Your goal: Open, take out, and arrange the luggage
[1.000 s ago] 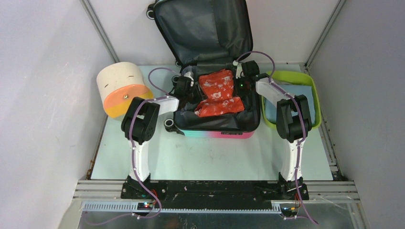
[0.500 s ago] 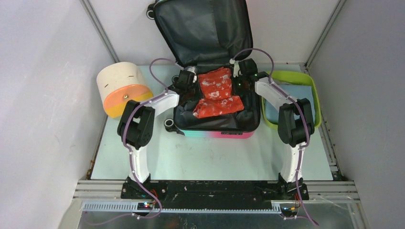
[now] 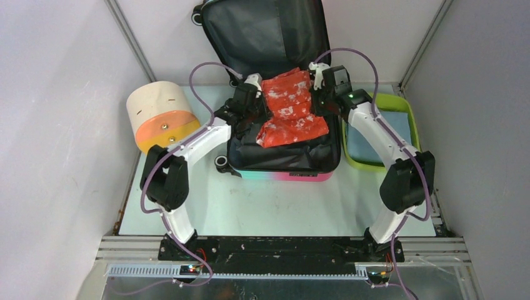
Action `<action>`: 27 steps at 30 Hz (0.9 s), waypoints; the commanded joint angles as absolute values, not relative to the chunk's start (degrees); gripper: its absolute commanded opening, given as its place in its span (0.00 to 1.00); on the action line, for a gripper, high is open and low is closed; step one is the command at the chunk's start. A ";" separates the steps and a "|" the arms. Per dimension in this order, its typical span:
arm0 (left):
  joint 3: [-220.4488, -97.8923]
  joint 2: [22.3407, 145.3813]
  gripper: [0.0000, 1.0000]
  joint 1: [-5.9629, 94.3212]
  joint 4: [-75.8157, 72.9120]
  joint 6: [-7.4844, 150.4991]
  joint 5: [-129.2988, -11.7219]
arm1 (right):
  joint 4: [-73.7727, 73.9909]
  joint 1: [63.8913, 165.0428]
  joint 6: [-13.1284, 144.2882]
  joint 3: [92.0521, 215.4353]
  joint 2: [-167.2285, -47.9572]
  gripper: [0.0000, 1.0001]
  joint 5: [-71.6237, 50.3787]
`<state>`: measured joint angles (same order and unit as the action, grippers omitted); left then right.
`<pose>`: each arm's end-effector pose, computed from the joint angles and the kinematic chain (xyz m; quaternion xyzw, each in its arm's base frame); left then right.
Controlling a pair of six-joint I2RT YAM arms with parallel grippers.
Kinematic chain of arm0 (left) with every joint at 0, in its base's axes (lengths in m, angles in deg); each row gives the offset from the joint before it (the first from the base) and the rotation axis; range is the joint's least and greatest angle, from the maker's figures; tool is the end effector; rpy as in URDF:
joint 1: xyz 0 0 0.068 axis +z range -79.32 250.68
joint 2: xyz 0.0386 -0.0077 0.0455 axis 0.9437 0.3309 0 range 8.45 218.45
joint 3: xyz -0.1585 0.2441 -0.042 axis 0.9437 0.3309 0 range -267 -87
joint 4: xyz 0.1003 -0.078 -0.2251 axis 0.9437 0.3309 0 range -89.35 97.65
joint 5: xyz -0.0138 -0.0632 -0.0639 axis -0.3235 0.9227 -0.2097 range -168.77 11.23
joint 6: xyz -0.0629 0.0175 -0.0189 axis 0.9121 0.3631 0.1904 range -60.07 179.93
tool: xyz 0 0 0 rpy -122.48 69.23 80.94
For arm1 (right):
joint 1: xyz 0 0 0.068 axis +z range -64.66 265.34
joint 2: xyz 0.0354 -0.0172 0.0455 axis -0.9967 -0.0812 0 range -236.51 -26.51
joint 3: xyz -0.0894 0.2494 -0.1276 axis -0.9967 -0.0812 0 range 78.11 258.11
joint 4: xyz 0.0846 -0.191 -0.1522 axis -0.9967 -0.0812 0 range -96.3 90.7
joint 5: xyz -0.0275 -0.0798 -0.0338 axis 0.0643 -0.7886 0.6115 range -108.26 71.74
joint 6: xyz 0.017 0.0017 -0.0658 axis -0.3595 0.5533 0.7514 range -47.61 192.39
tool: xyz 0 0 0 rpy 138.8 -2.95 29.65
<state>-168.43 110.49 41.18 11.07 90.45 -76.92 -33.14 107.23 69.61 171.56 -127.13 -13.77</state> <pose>0.3798 -0.2169 0.2978 0.0002 0.8704 -0.2584 0.4191 0.3854 0.1594 0.3396 -0.1669 0.8940 0.1234 0.3971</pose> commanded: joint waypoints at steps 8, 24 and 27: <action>-178.55 109.36 0.00 28.55 7.60 101.01 -76.46 | -37.50 100.25 70.57 164.31 -108.06 0.00 -21.20; -205.96 139.24 0.00 17.24 -11.28 113.67 -73.34 | -39.86 75.96 79.48 158.61 -104.25 0.00 -26.19; -208.40 144.67 0.00 16.65 -16.64 118.44 -73.57 | -39.62 74.48 79.70 158.35 -106.45 0.00 -25.95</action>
<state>-202.81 141.38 17.84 -2.07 111.02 -75.15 -45.03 75.80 79.12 157.92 -104.38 -26.23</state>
